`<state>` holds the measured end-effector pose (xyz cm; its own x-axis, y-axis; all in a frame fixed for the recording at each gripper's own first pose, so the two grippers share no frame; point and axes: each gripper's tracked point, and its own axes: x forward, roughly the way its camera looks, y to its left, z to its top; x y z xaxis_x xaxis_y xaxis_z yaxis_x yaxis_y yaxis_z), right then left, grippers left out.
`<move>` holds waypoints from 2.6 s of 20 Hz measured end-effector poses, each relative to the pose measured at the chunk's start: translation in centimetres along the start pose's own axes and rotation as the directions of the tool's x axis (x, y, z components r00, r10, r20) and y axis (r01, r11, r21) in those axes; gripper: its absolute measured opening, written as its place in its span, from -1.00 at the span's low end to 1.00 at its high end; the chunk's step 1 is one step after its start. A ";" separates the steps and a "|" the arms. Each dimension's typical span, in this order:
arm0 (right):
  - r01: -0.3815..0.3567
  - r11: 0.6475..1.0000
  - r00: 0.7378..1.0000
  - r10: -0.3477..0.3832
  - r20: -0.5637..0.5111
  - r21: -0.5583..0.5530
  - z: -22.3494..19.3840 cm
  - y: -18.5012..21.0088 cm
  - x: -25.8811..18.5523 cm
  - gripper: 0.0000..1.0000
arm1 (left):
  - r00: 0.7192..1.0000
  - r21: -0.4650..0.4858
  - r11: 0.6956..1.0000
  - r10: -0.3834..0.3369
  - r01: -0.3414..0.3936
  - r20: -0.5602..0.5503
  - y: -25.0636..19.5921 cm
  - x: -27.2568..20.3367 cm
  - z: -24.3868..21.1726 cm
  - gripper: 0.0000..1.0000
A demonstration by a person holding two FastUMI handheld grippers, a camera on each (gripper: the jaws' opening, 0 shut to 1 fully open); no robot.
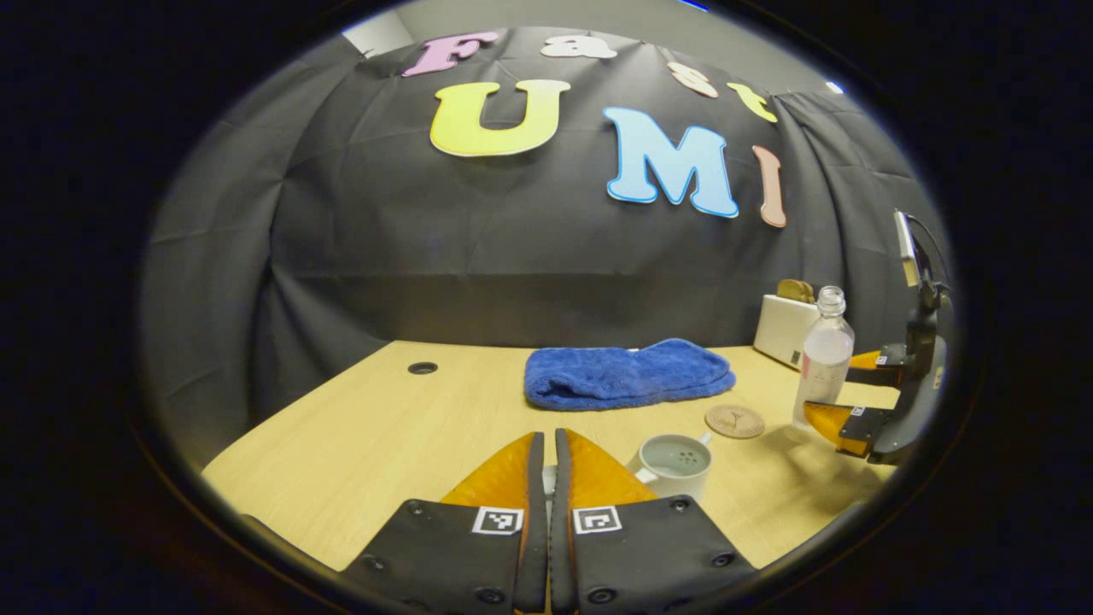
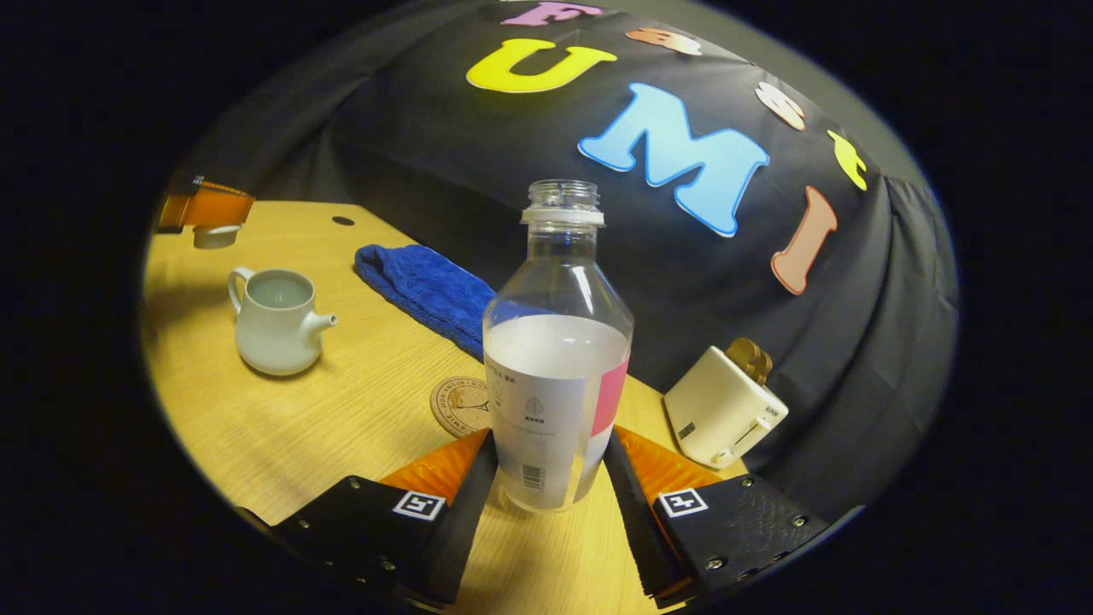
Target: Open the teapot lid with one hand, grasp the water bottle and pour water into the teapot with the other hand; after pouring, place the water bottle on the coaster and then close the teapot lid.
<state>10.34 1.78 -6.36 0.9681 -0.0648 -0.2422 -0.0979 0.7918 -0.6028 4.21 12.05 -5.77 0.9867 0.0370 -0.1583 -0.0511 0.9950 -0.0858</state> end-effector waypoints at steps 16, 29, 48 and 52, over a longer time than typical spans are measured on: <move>0.168 0.795 0.982 -0.088 0.164 -0.582 5.6 1.4 1.6 0.51 | 0.999 -0.026 0.999 0.038 -0.038 -0.023 3.7 -1.3 -2.0 -0.84; 0.273 0.531 0.958 -0.073 0.278 -0.802 6.7 3.3 1.1 0.51 | 0.999 -0.037 0.999 0.038 -0.039 -0.038 4.3 -1.5 -2.8 -0.84; 0.374 0.263 0.925 -0.031 0.379 -0.890 6.6 3.0 2.0 0.51 | 0.998 -0.037 0.998 0.038 -0.040 -0.053 4.6 -1.5 -3.3 -0.85; 0.391 0.235 0.918 -0.026 0.396 -0.890 7.0 2.7 2.1 0.51 | 0.998 -0.035 0.999 0.036 -0.038 -0.054 4.6 -1.5 -3.4 -0.82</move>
<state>13.75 7.99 -3.18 0.9825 0.1605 0.0946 0.1499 -0.3797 -0.9129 1.94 16.24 -9.27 0.9743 0.0681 -0.2147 -0.0943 0.9890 -0.1143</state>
